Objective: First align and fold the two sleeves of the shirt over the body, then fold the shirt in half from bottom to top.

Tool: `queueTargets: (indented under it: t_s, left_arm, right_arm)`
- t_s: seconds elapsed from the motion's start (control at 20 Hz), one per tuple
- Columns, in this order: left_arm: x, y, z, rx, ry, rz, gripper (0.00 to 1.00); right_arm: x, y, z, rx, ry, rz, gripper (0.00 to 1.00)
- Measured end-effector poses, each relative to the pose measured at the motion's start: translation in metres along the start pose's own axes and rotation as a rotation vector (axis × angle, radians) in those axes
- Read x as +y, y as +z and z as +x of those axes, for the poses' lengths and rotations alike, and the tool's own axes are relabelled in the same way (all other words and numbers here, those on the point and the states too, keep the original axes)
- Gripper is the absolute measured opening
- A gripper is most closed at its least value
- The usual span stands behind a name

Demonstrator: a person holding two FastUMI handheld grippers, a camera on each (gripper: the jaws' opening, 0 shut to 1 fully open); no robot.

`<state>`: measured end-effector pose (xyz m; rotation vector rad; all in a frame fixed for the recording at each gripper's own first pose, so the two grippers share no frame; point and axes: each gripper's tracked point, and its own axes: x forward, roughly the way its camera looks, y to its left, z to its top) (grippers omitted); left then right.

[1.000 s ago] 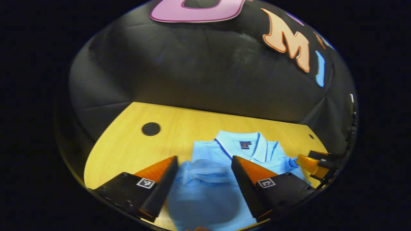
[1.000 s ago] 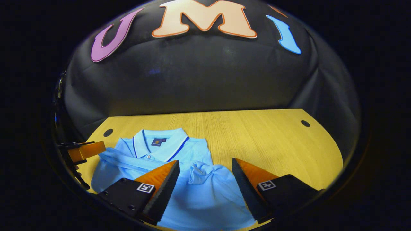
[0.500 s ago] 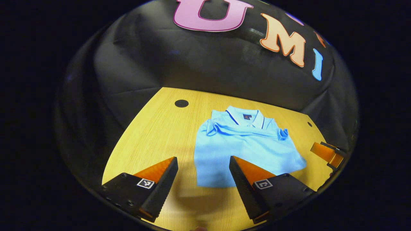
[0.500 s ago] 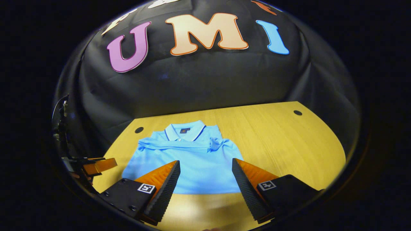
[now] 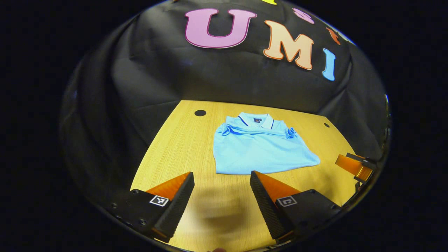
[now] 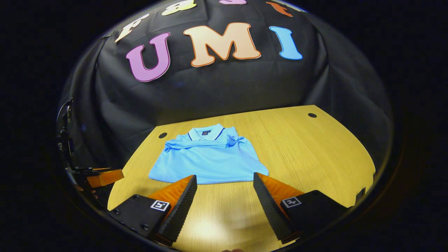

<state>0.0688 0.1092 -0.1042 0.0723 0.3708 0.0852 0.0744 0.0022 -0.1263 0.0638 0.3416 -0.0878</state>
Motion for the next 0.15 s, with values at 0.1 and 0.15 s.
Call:
queueTargets:
  t_s: [0.1, 0.15]
  left_arm:
    - [-0.009, -0.009, -0.002, 0.02, -0.019, 0.007, 0.96]
    - [-0.014, -0.01, -0.001, 0.021, -0.03, 0.009, 0.96]
  right_arm:
    - [-0.003, 0.001, -0.011, -0.018, -0.002, 0.01, 0.99]
    - [-0.006, 0.0, -0.013, -0.022, -0.005, 0.012, 0.99]
